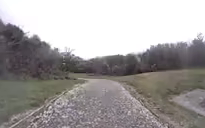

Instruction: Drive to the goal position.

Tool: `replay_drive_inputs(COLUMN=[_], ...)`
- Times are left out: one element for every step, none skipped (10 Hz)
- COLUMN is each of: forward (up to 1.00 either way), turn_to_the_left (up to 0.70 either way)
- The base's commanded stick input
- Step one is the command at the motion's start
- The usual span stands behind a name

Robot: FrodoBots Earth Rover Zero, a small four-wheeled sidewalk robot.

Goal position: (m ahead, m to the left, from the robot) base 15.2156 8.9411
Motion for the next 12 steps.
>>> replay_drive_inputs(forward=[0.85,0.85,0.85,0.85,0.85,0.85,0.85,0.85,0.85,0.85,0.85,0.85], turn_to_the_left=[0.0,0.0,0.0,0.0,0.0,0.0,0.0,0.0,0.0,0.0,0.0,0.0])
